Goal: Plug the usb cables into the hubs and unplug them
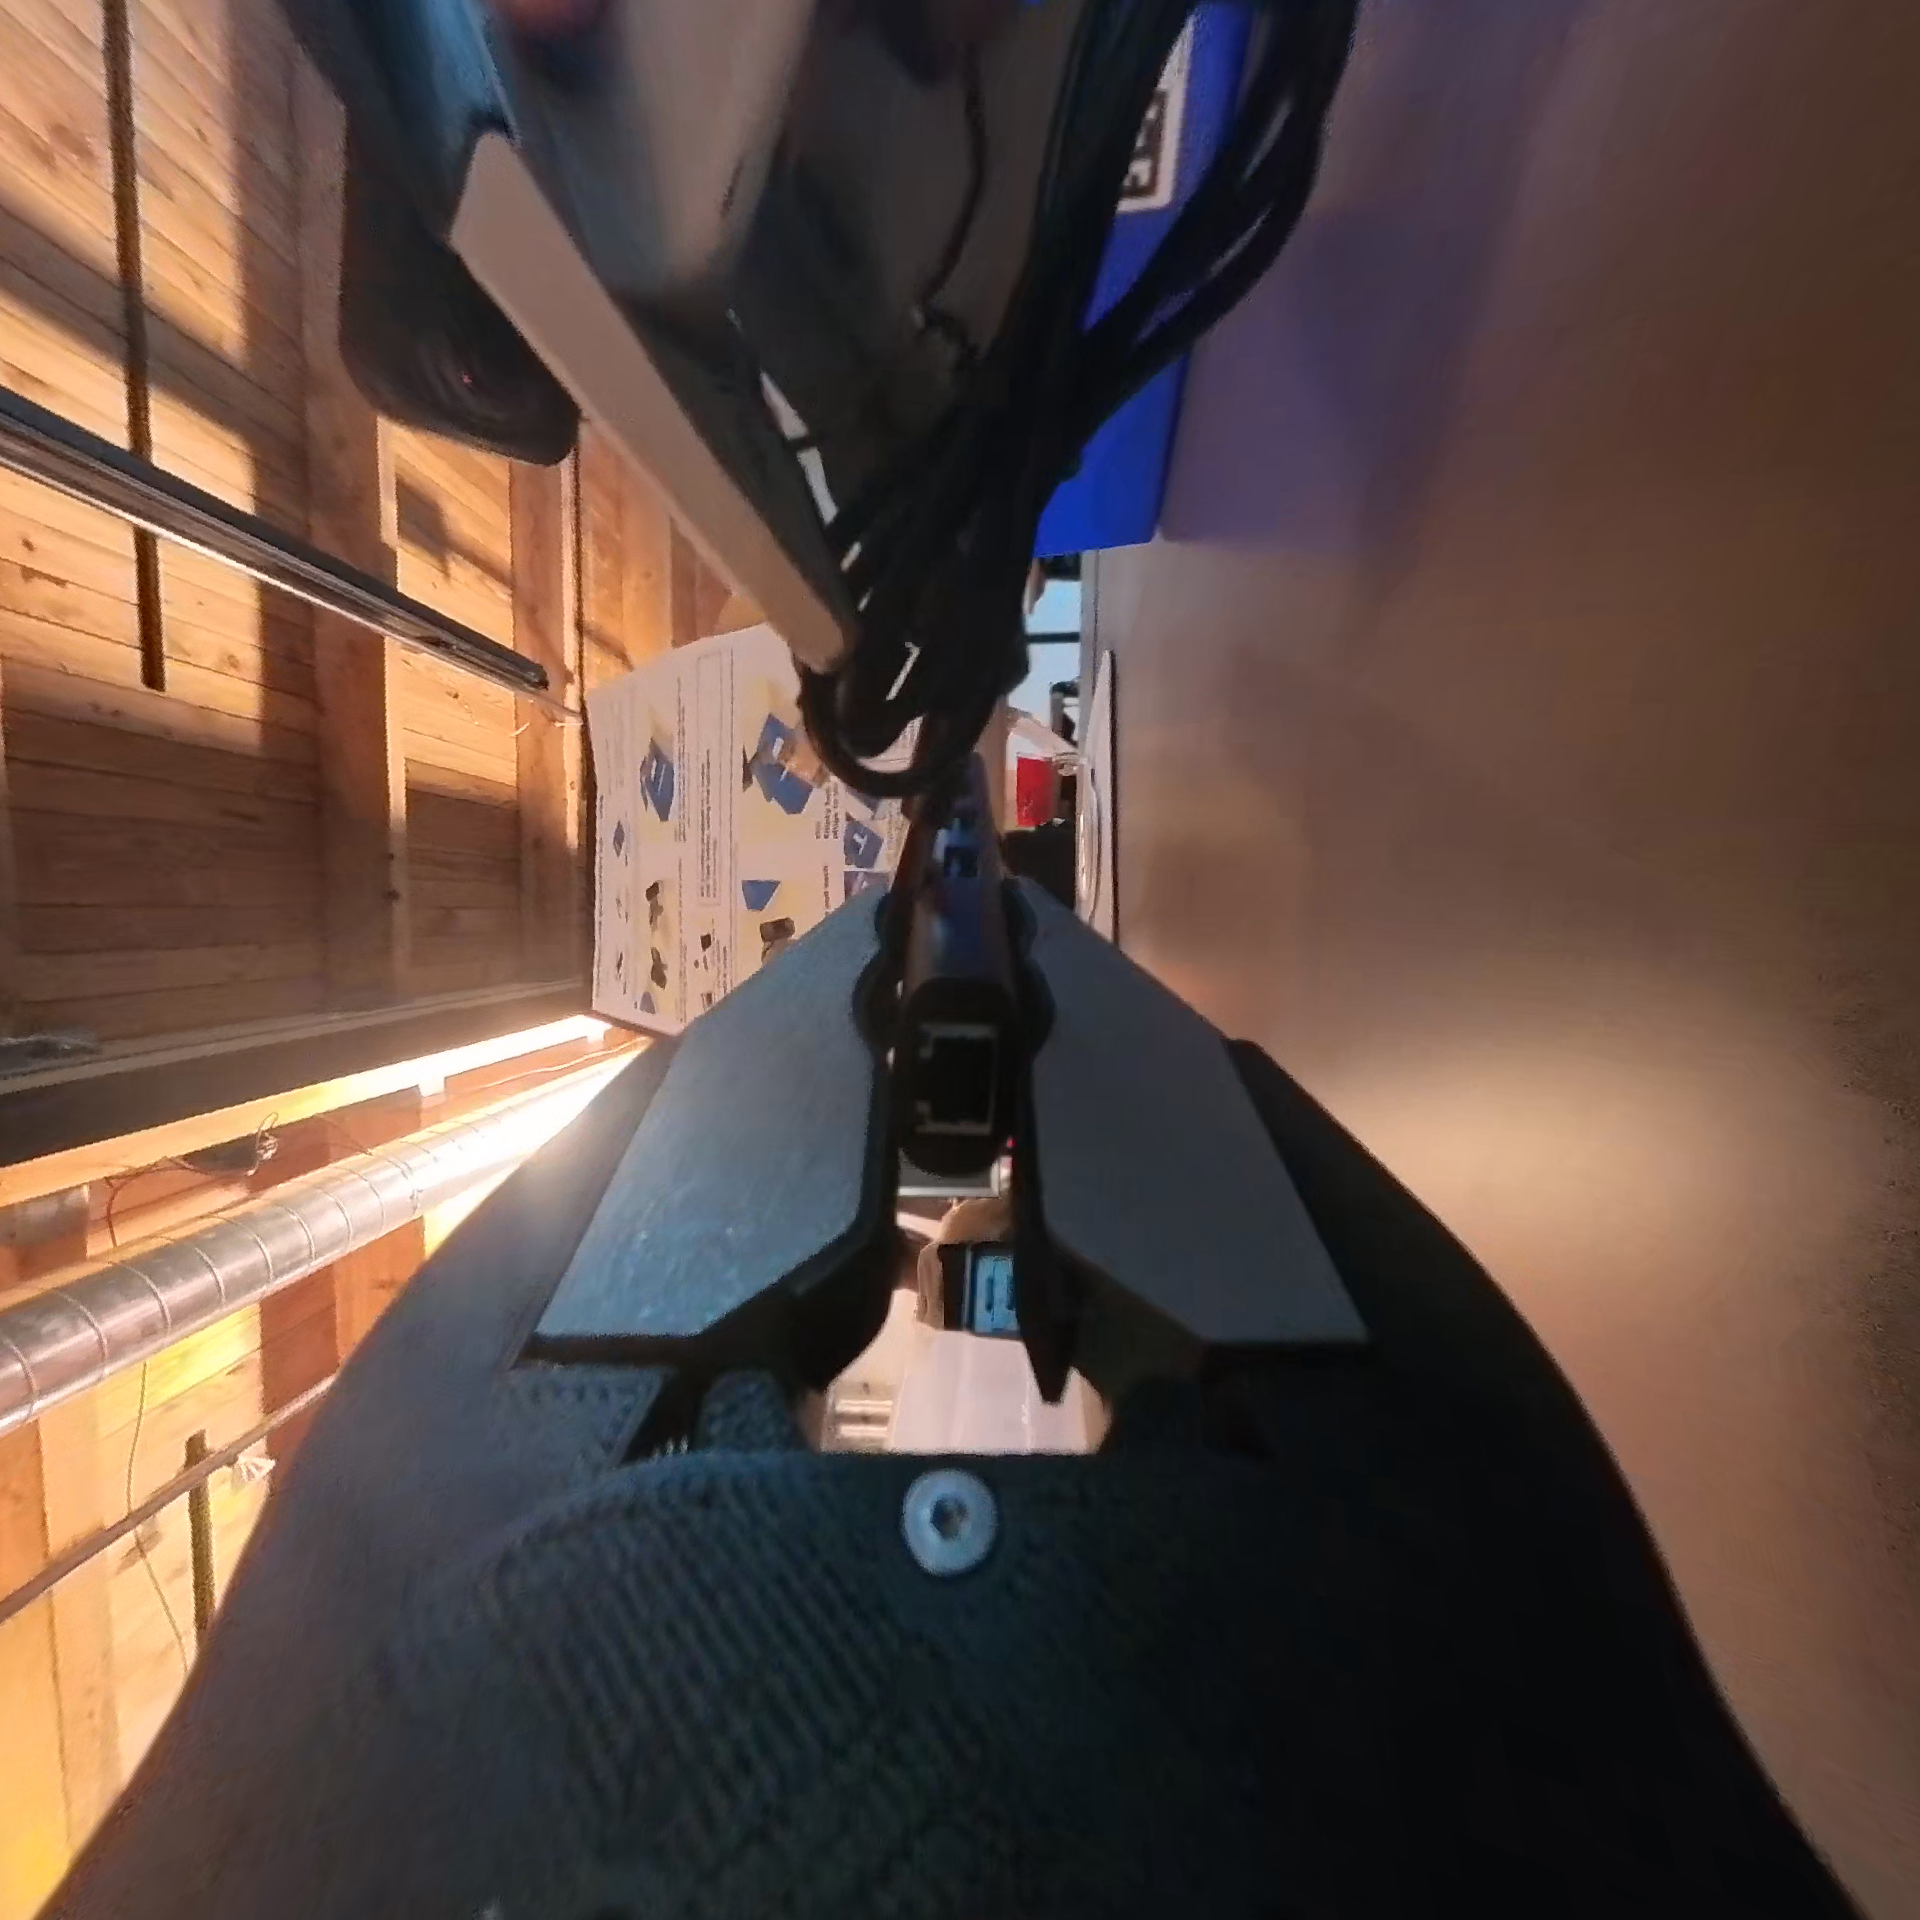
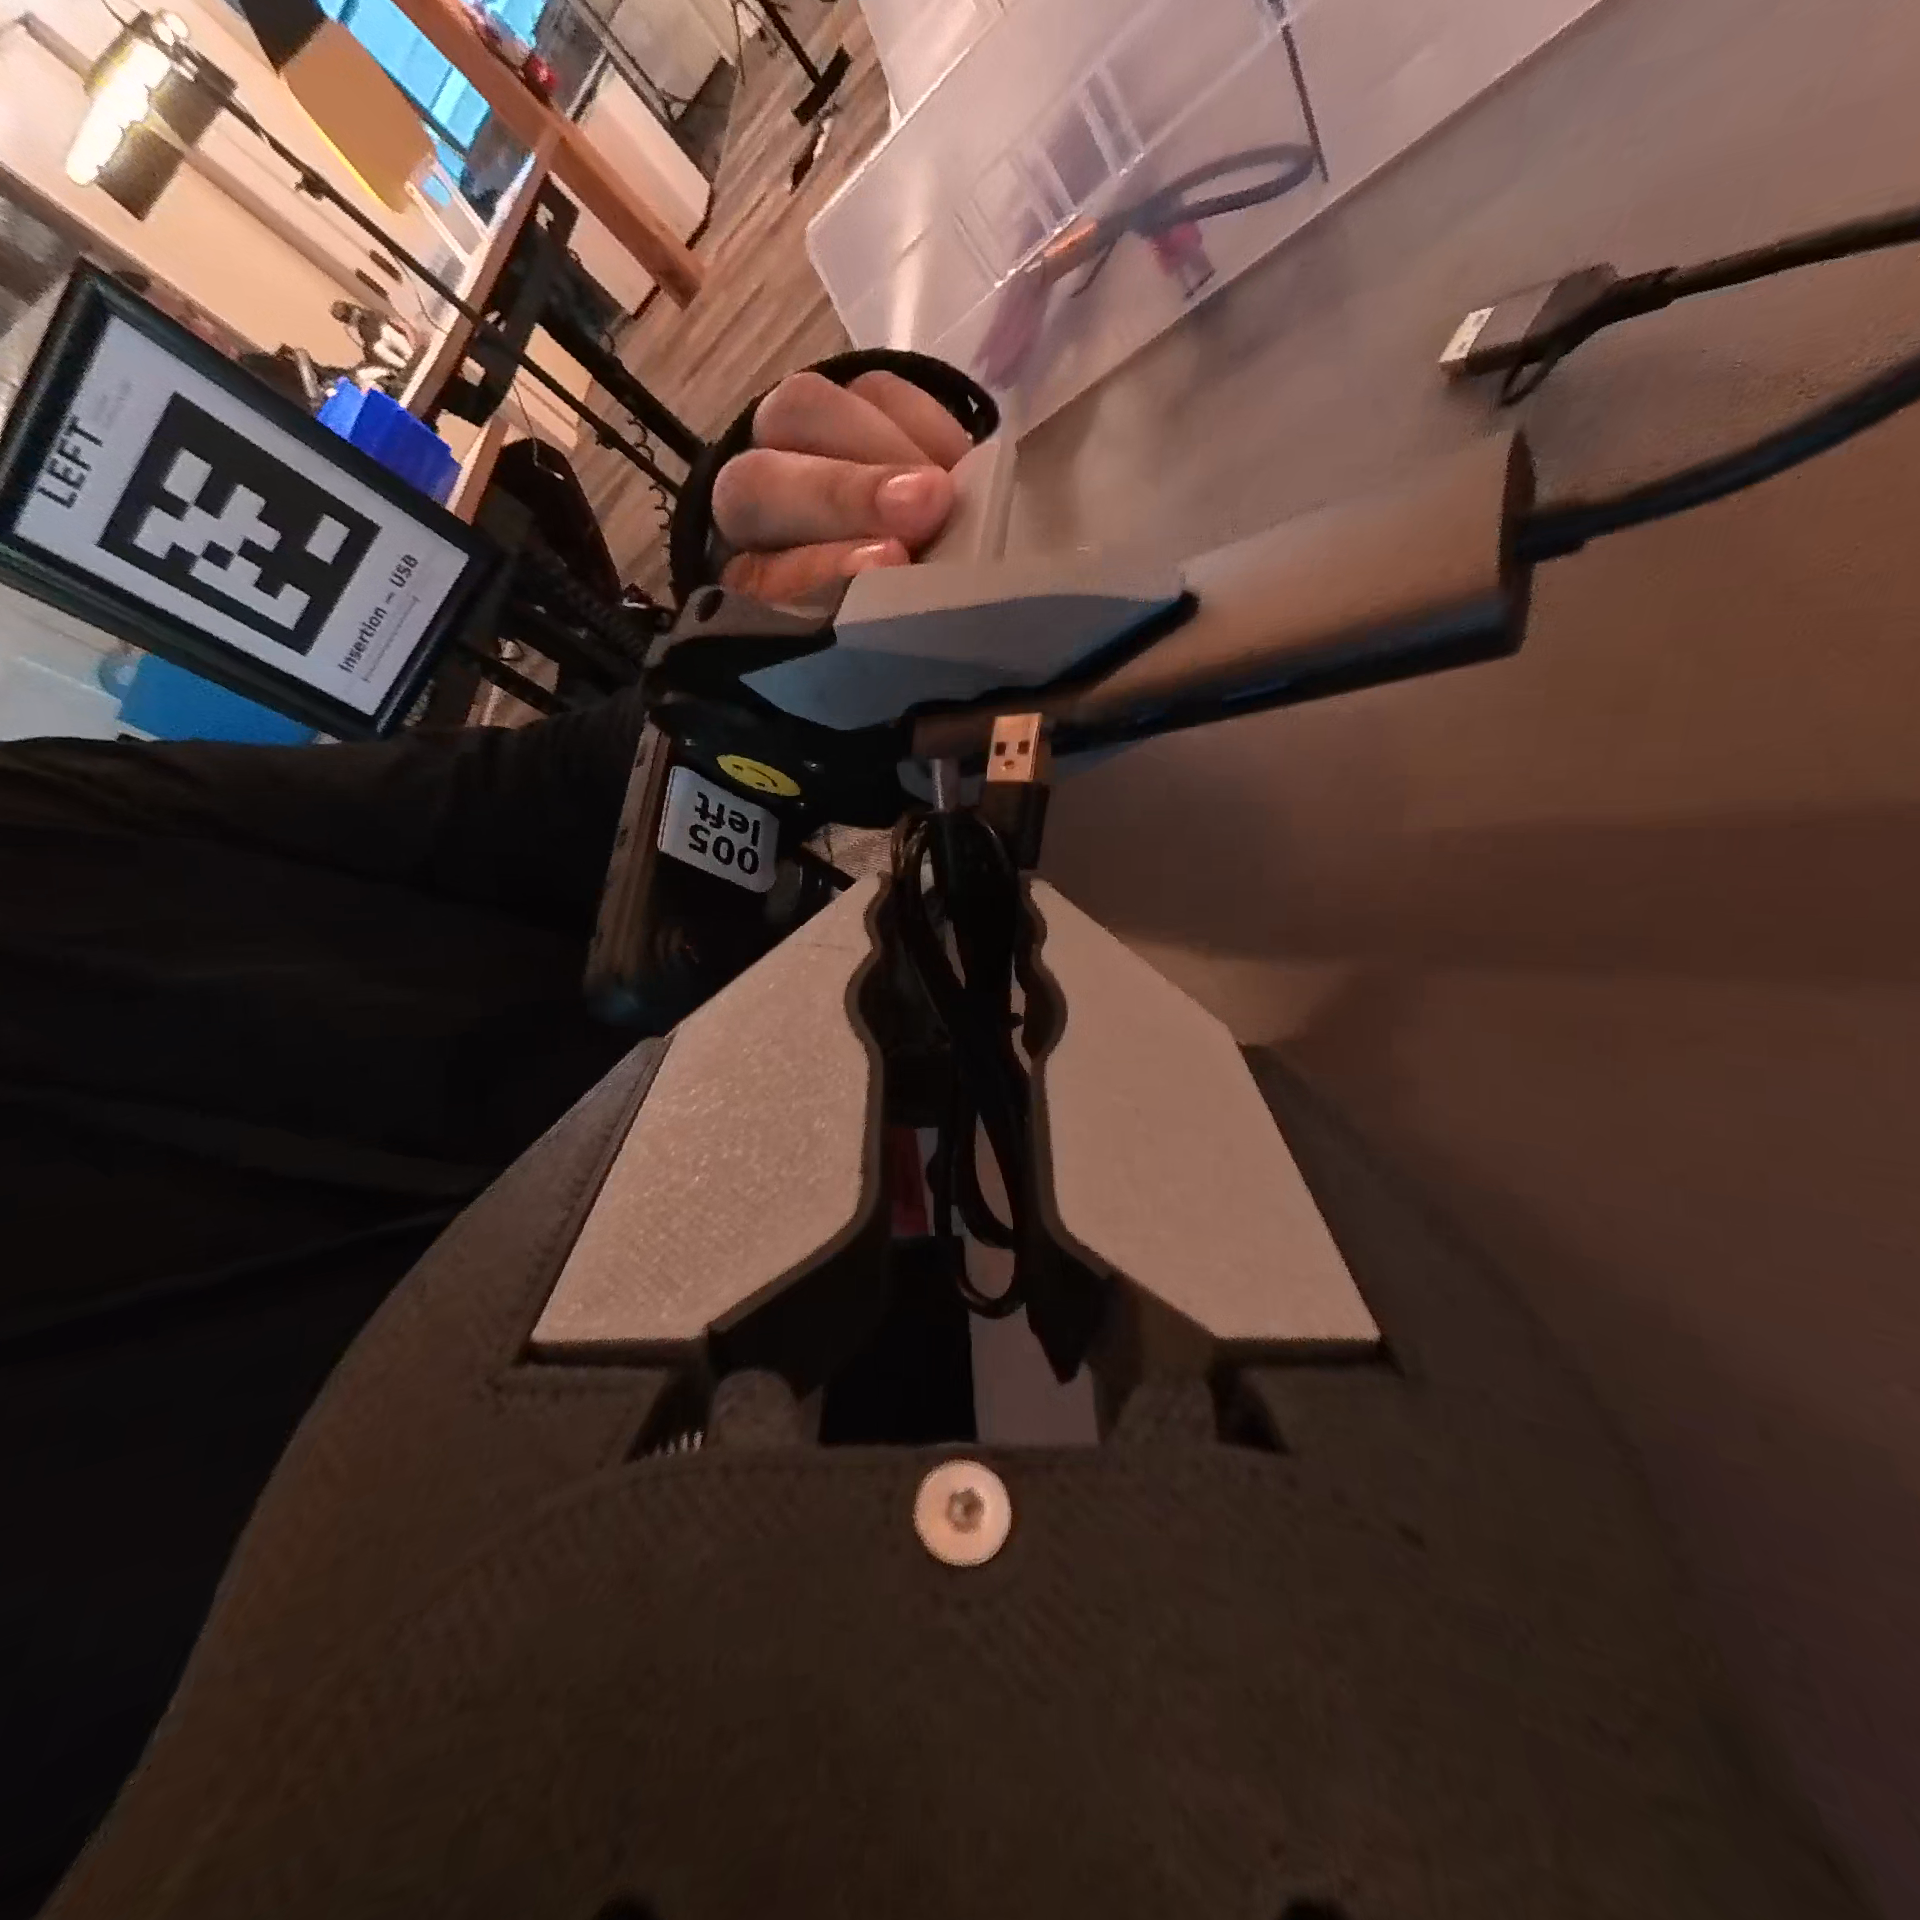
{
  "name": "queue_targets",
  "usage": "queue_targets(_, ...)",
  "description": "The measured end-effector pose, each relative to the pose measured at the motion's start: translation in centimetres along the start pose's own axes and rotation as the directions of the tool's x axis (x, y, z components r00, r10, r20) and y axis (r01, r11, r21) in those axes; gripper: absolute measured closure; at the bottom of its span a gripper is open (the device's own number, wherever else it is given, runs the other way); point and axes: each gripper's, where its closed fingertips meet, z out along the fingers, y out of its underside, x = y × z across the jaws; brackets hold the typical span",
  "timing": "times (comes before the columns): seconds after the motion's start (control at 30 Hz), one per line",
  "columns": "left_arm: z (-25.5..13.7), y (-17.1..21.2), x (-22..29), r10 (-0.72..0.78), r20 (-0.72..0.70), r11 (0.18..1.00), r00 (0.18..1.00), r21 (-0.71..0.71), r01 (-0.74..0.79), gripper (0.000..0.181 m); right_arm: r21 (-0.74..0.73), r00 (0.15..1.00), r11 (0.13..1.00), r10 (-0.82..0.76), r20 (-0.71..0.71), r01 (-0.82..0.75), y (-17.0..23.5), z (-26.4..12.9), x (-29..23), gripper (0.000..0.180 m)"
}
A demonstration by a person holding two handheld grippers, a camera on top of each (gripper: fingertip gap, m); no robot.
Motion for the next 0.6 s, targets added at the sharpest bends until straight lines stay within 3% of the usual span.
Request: queue_targets(0.6,0.0,-0.5,0.4,0.027,0.0,1.0,1.0,0.016,-0.027,0.166,-0.051,0.999,0.998,0.032,0.029,-0.031,1.2,-0.4,0.4,0.161)
